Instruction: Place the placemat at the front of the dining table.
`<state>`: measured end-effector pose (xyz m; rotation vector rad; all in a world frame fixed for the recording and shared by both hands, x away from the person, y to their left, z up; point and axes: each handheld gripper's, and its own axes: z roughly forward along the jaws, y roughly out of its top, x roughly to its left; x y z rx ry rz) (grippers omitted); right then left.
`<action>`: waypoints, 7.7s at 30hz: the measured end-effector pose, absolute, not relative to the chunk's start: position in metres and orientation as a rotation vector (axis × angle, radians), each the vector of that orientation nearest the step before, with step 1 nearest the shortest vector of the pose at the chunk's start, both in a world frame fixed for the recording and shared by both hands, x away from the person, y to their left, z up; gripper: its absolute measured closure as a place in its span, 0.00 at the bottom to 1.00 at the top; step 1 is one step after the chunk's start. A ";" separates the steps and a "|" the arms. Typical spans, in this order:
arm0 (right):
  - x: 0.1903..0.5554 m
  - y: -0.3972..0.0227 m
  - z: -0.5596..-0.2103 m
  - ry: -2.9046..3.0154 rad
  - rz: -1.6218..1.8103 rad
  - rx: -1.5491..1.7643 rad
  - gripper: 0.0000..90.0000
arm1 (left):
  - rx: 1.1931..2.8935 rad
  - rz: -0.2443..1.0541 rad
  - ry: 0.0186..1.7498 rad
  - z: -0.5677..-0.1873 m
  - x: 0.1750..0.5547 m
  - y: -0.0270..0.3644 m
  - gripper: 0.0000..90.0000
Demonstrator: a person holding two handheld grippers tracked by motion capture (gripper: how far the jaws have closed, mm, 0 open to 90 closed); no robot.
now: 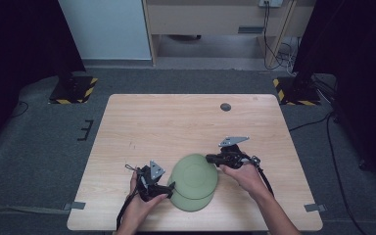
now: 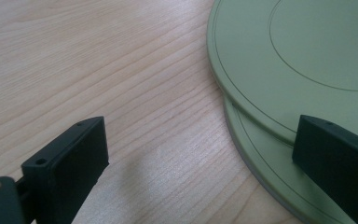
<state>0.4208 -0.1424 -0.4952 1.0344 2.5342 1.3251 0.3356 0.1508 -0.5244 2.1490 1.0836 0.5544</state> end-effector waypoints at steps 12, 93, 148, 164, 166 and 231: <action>0.420 -0.138 -0.482 2.512 1.327 1.000 0.96 | 2.125 0.560 1.087 -0.521 0.335 0.155 0.03; 0.515 -0.135 -0.392 2.082 1.329 1.195 0.96 | 2.061 0.568 1.138 -0.514 0.335 0.180 0.03; 0.580 -0.128 -0.447 1.974 1.365 1.506 0.96 | 2.026 0.556 1.173 -0.513 0.334 0.194 0.03; 0.588 -0.152 -0.483 1.956 1.302 1.619 0.96 | 2.035 0.544 1.172 -0.516 0.335 0.191 0.03; 0.589 -0.152 -0.484 1.964 1.284 1.611 0.95 | 2.035 0.544 1.173 -0.516 0.335 0.192 0.03; 0.467 -0.204 -0.462 2.094 1.142 1.341 0.09 | 2.025 0.557 1.218 -0.514 0.341 0.205 0.02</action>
